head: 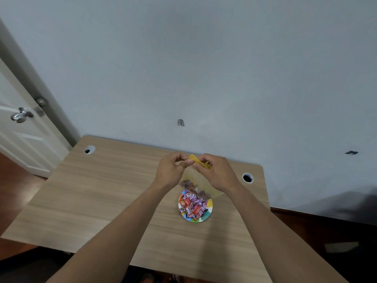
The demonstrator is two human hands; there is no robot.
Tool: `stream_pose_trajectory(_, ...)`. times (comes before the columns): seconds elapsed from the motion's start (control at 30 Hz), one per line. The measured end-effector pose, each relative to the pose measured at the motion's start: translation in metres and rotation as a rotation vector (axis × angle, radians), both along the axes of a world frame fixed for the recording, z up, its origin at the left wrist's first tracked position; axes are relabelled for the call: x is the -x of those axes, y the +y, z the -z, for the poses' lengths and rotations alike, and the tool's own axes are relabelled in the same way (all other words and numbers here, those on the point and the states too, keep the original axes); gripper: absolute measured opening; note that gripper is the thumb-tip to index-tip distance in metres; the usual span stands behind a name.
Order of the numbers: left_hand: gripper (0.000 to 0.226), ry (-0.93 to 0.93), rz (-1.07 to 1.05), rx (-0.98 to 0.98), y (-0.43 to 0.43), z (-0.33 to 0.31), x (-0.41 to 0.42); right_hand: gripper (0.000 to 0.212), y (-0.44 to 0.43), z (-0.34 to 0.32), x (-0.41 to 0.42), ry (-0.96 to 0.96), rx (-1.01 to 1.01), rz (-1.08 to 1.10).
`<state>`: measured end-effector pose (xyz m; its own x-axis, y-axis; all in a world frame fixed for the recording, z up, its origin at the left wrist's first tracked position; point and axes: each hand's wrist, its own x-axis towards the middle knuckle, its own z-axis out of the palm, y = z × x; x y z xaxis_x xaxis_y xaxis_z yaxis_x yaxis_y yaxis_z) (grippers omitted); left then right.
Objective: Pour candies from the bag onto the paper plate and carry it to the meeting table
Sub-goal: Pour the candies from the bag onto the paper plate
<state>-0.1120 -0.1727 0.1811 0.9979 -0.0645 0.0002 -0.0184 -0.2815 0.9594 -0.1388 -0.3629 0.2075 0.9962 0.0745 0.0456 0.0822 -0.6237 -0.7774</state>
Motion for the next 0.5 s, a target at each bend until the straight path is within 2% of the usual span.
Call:
stream_pose_trajectory(0.13, 0.007, -0.05, -0.049, -0.099, -0.003, -0.002, 0.0, 0.027, 0.003, 0.004, -0.003, -0.027, 0.027, 0.002)
stream_pose_trajectory(0.5, 0.01, -0.05, -0.116, -0.033, 0.011, -0.001, -0.009, 0.031, -0.01, 0.003, -0.01, -0.028, 0.152, -0.014)
